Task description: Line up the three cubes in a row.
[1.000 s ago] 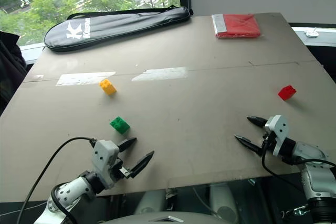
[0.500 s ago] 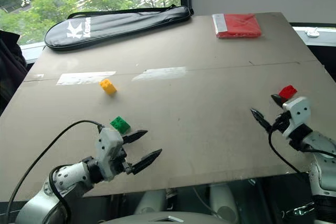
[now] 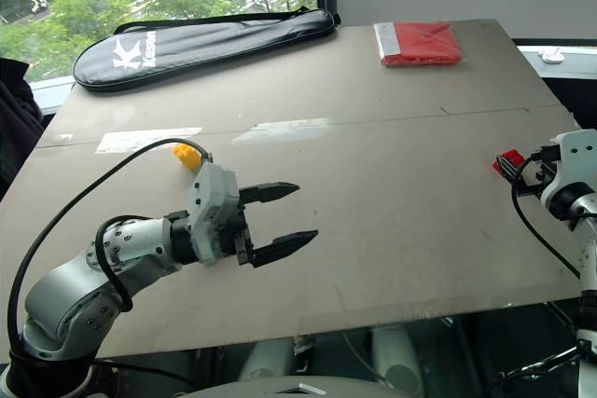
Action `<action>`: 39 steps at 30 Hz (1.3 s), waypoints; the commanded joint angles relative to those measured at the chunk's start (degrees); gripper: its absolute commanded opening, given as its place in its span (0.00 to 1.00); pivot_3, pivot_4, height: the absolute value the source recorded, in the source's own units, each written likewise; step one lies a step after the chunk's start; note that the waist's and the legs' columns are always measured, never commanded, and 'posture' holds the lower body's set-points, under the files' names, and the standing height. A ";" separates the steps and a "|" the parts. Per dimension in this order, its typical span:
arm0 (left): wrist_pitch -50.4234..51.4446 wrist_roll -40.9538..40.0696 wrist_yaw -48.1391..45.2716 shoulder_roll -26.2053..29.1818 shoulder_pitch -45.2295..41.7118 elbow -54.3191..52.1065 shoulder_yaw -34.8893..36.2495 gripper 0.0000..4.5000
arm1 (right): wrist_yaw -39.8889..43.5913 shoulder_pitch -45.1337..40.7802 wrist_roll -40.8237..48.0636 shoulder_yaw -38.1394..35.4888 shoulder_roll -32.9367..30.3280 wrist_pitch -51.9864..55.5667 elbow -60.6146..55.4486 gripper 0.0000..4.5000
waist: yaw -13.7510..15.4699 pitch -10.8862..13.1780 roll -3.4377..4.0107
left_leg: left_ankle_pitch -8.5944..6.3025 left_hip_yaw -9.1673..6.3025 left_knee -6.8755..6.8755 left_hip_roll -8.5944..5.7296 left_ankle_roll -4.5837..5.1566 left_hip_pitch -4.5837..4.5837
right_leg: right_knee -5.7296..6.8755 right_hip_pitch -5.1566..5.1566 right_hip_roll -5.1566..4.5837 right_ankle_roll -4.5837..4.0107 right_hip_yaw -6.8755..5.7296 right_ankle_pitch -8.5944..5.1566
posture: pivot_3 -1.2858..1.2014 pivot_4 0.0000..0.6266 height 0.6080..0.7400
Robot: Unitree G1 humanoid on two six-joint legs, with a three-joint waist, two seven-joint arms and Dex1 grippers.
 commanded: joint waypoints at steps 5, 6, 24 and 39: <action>0.91 -1.28 1.12 0.83 -0.19 -4.14 0.30 0.99 | 6.64 -8.91 -2.72 5.35 -5.38 4.46 11.14 1.00 | -0.03 0.04 -0.04 | 0.00 0.05 0.00 0.00 0.00 -0.03 | -0.04 -0.02 -0.01 0.00 0.07 0.00 | 0.52 0.24 0.70; 1.13 -1.59 1.37 0.91 -0.31 -4.43 0.53 0.99 | 8.20 -9.42 -3.17 6.18 -6.10 4.15 11.97 1.00 | 0.01 0.04 -0.04 | 0.00 0.05 0.00 -0.01 0.00 -0.03 | -0.05 -0.02 -0.01 0.00 0.07 0.00 | 0.52 0.24 0.70; 1.07 -0.90 1.10 1.34 -1.93 -2.36 0.84 1.00 | 11.04 -5.63 -4.75 6.41 -5.94 2.48 6.48 0.28 | 0.16 0.05 -0.06 | 0.00 0.02 0.00 -0.01 0.00 -0.03 | -0.05 -0.01 -0.02 0.02 0.04 0.01 | 0.52 0.24 0.70; -3.01 4.19 -5.22 2.94 -4.79 4.12 -2.08 1.00 | -28.47 5.95 -7.63 15.34 28.53 39.51 -50.68 0.28 | 0.05 0.06 -0.08 | 0.05 -0.17 0.02 0.04 -0.09 -0.03 | 0.11 -0.06 0.09 0.01 -0.01 0.01 | 0.52 0.24 0.70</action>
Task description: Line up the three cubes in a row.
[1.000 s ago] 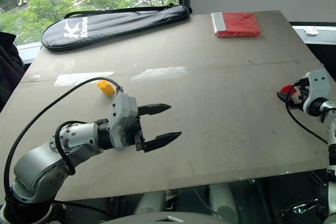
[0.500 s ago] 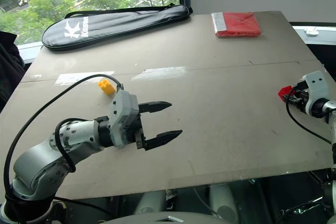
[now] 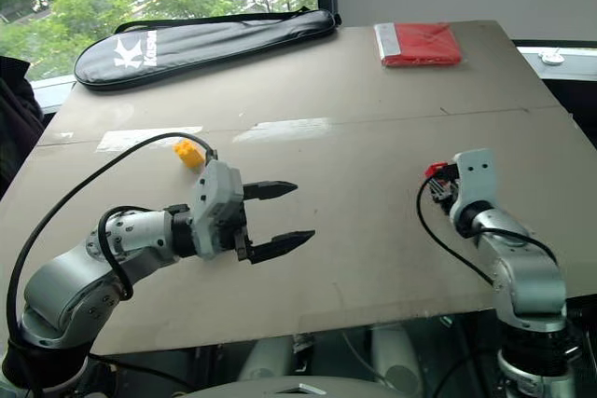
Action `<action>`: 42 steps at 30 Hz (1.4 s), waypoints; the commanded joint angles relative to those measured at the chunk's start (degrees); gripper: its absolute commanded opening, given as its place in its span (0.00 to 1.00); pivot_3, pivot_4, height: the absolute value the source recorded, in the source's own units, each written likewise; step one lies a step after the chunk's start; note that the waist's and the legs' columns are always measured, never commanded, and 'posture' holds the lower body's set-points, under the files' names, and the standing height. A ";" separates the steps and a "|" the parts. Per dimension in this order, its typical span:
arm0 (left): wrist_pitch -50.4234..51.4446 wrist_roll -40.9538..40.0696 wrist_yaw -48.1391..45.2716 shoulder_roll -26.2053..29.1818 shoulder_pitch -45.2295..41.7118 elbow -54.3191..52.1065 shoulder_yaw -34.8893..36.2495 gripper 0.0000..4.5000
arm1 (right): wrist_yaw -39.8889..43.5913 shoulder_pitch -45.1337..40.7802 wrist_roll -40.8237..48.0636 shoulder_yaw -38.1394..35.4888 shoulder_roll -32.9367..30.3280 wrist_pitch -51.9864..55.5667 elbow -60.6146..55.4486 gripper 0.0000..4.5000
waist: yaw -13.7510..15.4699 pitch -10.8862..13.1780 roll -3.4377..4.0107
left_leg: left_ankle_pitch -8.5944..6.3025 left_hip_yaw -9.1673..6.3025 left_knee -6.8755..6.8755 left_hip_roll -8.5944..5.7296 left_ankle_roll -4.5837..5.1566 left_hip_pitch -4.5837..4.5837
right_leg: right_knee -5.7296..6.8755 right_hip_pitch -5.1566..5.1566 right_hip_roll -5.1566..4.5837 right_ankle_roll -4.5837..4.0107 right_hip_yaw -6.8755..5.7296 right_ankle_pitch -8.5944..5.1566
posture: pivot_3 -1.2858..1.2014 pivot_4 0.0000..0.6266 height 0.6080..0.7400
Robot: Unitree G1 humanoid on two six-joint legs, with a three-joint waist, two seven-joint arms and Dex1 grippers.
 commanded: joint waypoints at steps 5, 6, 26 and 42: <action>-2.07 2.16 -3.21 0.39 -3.77 2.69 -0.99 1.00 | -9.97 0.89 -3.51 6.29 8.53 12.97 -10.80 0.28 | 0.14 -0.01 -0.01 | 0.00 -0.11 -0.01 -0.07 -0.02 -0.29 | -0.07 -0.19 -0.11 0.00 -0.05 -0.01 | 0.52 0.24 0.70; -1.92 2.14 -3.25 0.40 -3.94 2.56 -1.00 1.00 | -10.14 0.86 -3.87 6.83 8.67 13.47 -11.09 0.28 | 0.10 -0.01 -0.02 | 0.01 -0.18 -0.01 -0.08 -0.03 -0.43 | -0.07 -0.34 -0.12 0.01 -0.03 0.00 | 0.52 0.24 0.70; -1.20 1.76 -3.81 1.00 -3.31 1.46 -0.24 1.00 | -8.88 -0.37 -5.11 6.24 9.26 14.58 -10.83 0.99 | -0.09 -0.02 -0.04 | 0.10 -0.27 -0.01 -0.10 -0.18 -0.68 | -0.03 -0.53 -0.12 0.07 -0.26 0.04 | 0.52 0.24 0.70; -15.05 12.72 11.02 -9.10 23.38 0.67 20.64 1.00 | 29.45 8.12 13.05 -7.26 -13.78 -9.76 -16.53 0.99 | 0.04 -0.03 -0.07 | 0.10 -0.31 0.00 -0.07 -0.17 -0.67 | -0.04 -0.51 -0.10 0.00 -0.31 0.00 | 0.52 0.24 0.70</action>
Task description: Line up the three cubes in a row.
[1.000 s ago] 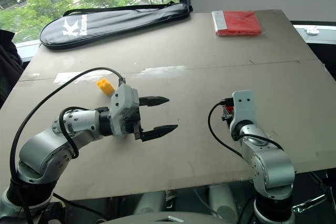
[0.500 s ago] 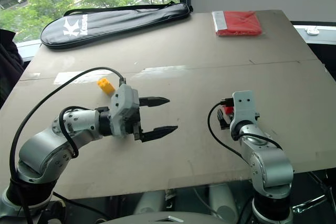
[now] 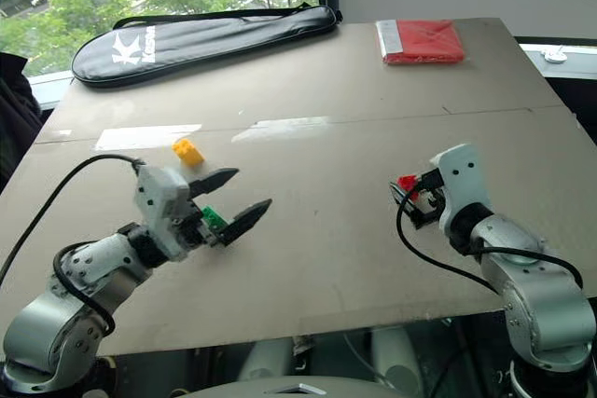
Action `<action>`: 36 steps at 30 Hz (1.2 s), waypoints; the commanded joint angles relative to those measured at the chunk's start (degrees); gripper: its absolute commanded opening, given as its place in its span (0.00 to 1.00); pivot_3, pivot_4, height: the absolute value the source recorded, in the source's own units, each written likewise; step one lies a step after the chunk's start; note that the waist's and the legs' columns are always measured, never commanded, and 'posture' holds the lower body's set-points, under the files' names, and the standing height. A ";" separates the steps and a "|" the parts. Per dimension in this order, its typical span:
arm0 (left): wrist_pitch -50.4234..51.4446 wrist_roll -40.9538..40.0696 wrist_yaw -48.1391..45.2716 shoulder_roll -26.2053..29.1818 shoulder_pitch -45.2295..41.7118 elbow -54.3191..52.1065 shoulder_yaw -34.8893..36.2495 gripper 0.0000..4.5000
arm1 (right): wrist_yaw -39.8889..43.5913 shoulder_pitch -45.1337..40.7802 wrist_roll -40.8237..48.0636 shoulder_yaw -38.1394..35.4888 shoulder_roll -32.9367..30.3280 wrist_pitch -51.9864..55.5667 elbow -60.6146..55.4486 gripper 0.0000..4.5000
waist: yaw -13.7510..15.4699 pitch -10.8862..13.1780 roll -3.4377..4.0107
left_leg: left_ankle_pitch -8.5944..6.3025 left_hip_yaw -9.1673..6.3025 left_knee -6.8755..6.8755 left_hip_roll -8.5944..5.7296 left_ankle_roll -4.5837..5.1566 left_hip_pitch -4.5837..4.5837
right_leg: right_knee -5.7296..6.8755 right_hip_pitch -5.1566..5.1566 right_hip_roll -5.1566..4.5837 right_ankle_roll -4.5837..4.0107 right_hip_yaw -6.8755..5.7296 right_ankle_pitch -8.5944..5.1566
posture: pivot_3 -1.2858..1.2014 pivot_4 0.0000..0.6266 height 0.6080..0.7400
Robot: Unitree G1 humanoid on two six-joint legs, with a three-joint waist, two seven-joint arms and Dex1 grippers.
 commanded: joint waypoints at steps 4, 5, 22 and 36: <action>-9.33 6.61 -2.33 0.52 8.20 6.16 5.77 1.00 | 20.39 7.52 10.67 -5.28 -5.23 -17.05 2.72 0.99 | 0.01 0.01 -0.02 | 0.00 0.04 -0.01 0.02 0.01 0.03 | -0.01 0.02 0.00 0.00 0.01 -0.01 | 0.52 0.24 0.70; -10.31 6.88 -3.10 0.45 8.81 7.16 5.69 1.00 | 22.80 8.49 11.42 -5.36 -5.67 -19.44 3.77 0.99 | 0.03 0.00 -0.03 | 0.00 0.05 0.01 0.02 0.01 0.02 | 0.00 0.02 0.00 -0.01 0.01 0.00 | 0.52 0.24 0.70; -19.68 10.83 -19.18 2.63 -2.11 35.96 -5.95 0.69 | 35.52 16.42 13.99 -1.85 -9.85 -36.67 10.45 1.00 | 0.22 -0.07 -0.13 | 0.00 0.11 0.16 0.08 0.01 0.15 | 0.08 0.14 -0.03 -0.02 0.03 0.03 | 0.52 0.24 0.70; -21.64 15.41 -27.51 1.35 -20.31 39.68 -19.77 0.30 | 35.27 22.25 13.87 -4.85 -8.35 -45.55 14.98 1.00 | 1.75 -0.09 -0.14 | 0.01 0.14 0.22 0.12 0.01 0.71 | 0.10 0.74 -0.05 -0.02 0.06 0.01 | 0.52 0.24 0.70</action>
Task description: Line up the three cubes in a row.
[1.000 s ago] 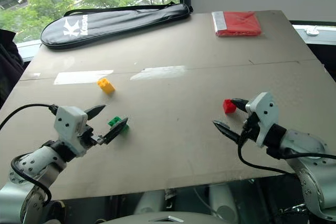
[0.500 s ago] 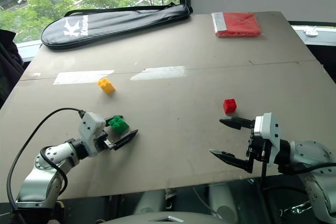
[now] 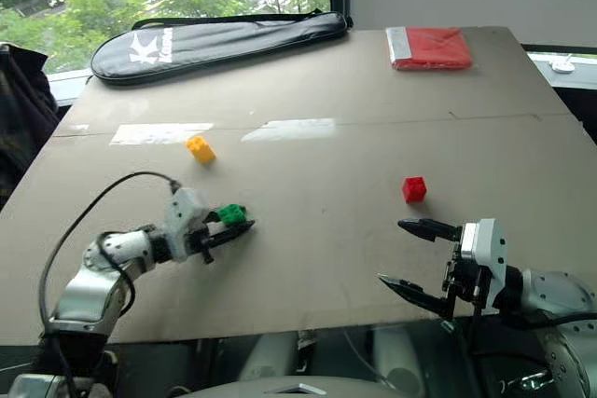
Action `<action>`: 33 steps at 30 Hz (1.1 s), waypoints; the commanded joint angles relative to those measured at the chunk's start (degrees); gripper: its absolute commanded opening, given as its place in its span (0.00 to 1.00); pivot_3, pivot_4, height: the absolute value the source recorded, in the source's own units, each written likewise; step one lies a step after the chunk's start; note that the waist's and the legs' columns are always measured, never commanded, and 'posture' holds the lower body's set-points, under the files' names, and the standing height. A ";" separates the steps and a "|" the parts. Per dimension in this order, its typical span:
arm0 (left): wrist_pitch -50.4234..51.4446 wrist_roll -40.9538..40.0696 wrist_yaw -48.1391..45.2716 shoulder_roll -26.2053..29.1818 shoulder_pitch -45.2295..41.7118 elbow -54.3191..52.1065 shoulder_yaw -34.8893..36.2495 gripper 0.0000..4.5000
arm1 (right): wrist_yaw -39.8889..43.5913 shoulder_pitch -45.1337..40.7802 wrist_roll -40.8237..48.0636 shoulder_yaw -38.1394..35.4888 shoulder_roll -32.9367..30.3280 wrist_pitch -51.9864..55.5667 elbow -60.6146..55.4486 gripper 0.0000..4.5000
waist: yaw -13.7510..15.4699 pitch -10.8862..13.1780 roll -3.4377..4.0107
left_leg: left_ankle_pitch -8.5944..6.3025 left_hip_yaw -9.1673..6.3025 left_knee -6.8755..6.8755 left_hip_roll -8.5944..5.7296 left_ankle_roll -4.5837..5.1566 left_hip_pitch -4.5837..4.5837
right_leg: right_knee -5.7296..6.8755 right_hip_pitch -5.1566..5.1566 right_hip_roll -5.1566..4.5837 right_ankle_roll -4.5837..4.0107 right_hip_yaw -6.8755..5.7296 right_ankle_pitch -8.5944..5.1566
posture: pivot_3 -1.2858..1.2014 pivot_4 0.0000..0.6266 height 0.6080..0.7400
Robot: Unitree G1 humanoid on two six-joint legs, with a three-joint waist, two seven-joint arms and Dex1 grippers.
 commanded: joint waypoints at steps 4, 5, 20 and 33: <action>-0.83 4.43 -4.95 -8.59 -18.05 8.83 -12.39 0.30 | 0.18 0.20 0.71 -3.70 0.81 -5.53 4.30 1.00 | -0.14 -0.04 -0.10 | 0.00 0.03 0.03 -0.18 0.00 -0.03 | -0.03 0.02 0.00 0.03 0.08 0.02 | 0.52 0.24 0.70; -1.83 5.55 -5.56 -10.63 -21.28 11.92 -14.19 0.30 | 0.31 0.85 0.33 -3.96 0.77 -6.27 4.78 1.00 | -0.09 -0.03 -0.11 | -0.01 0.03 0.00 -0.19 0.01 -0.01 | -0.03 0.03 0.01 0.07 0.08 0.04 | 0.52 0.24 0.70; -17.36 14.36 -9.91 -29.79 -44.90 51.42 -20.48 0.30 | -2.69 8.74 -0.03 -7.81 3.81 -12.23 6.25 1.00 | -0.11 0.00 -0.16 | -0.01 -0.02 -0.02 -0.18 0.03 -0.07 | -0.10 0.02 0.10 0.06 0.08 0.03 | 0.52 0.24 0.70; -17.87 16.25 -11.47 -31.19 -46.23 57.67 -18.22 0.70 | -2.60 7.81 -0.01 -7.65 3.15 -14.17 8.42 1.00 | -0.12 0.00 -0.16 | -0.02 -0.04 -0.02 -0.20 0.03 -0.07 | -0.10 0.03 0.08 0.06 0.08 0.02 | 0.52 0.24 0.70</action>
